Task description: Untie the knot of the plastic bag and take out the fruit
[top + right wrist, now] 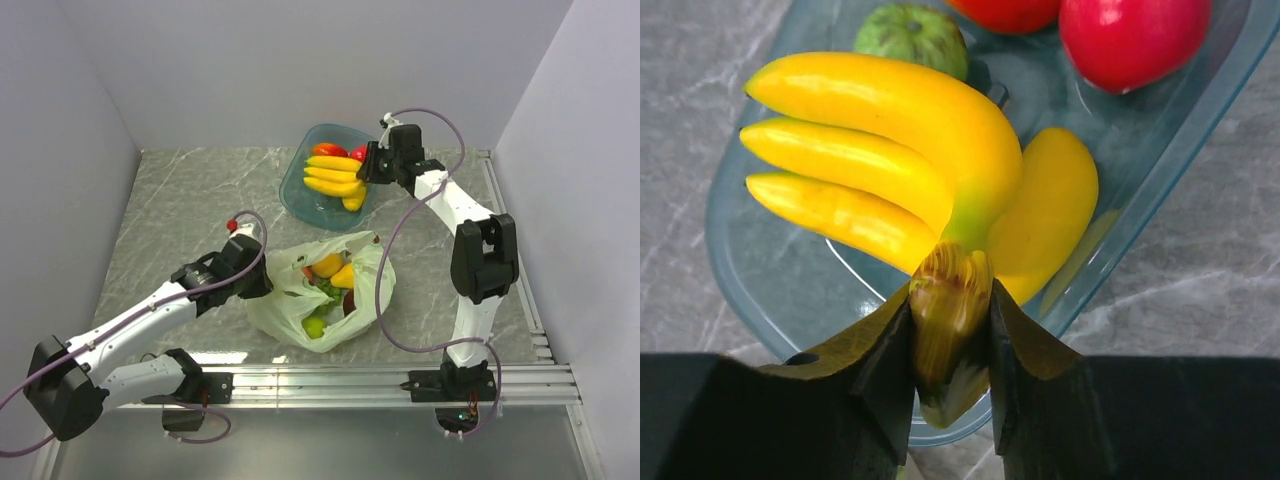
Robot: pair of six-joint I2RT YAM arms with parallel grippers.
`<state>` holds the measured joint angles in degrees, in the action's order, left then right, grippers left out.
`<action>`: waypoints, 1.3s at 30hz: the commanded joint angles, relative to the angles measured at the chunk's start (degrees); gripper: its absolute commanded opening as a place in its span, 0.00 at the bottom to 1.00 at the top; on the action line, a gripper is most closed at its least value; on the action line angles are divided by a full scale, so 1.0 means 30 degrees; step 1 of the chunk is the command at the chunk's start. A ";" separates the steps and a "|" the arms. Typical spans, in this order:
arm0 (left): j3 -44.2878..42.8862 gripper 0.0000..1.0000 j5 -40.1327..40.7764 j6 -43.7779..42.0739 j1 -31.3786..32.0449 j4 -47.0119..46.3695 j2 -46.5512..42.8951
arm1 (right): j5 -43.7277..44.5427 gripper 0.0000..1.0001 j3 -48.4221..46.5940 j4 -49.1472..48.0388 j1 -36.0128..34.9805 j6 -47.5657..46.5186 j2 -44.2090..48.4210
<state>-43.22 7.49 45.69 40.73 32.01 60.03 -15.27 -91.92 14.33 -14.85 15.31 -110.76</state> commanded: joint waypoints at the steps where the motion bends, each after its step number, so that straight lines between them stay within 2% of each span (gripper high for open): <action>1: -0.1061 0.01 0.0902 0.0590 0.0046 -0.0006 0.0117 | -0.0333 0.48 0.0083 -0.1671 -0.0118 -0.0827 0.0123; 2: -0.1264 0.00 0.1077 0.0387 0.0046 0.0052 0.0175 | -0.0186 0.64 0.0025 -0.1554 -0.0118 -0.0797 0.0297; 4: -0.1500 0.01 0.1254 0.0064 0.0046 0.0403 0.0234 | 0.0572 0.78 -0.0384 -0.0794 -0.0263 -0.0855 0.0649; 7: -0.1881 0.01 0.1547 -0.0669 0.0046 0.0929 0.0205 | 0.1424 0.83 -0.0708 0.0232 -0.0731 -0.1119 0.2111; 12: -0.1736 0.00 0.1723 -0.1343 0.0017 0.1137 -0.0760 | 0.3792 0.82 0.0167 0.2045 -0.2866 -0.1645 0.6181; 16: -0.1501 0.01 0.2074 -0.2075 0.0017 0.1137 -0.1347 | 0.4912 0.79 0.1428 0.3688 -0.5911 -0.1794 0.8849; 20: -0.1121 0.01 0.1900 -0.3157 0.0046 0.0962 -0.1669 | 0.6987 0.74 0.3856 0.4599 -1.0065 0.0395 1.1190; 23: -0.0594 0.00 0.1346 -0.3423 0.0046 0.0669 -0.2166 | 0.8222 0.67 0.6493 0.4511 -1.1743 0.2619 1.2277; 27: 0.0021 0.01 0.0728 -0.3307 0.0017 0.0346 -0.3045 | 0.9771 0.65 0.9041 0.4890 -1.3882 0.5174 1.2749; 32: 0.0959 0.01 -0.0559 -0.3220 0.0046 -0.0328 -0.3867 | 1.1473 0.64 1.1359 0.4601 -1.3946 0.8193 1.3335; 36: 0.1135 0.01 -0.0944 -0.2546 0.0046 0.0140 -0.3780 | 1.2148 0.62 1.1861 0.3519 -1.3770 0.7467 1.2285; 39: 0.1224 0.01 -0.0563 -0.2107 0.0046 0.0316 -0.3400 | 1.2527 0.66 1.1714 0.2612 -1.3478 0.6850 1.0849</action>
<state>-39.90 6.42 37.78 40.73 33.65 49.15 17.98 -55.88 27.33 -56.01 35.97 -75.13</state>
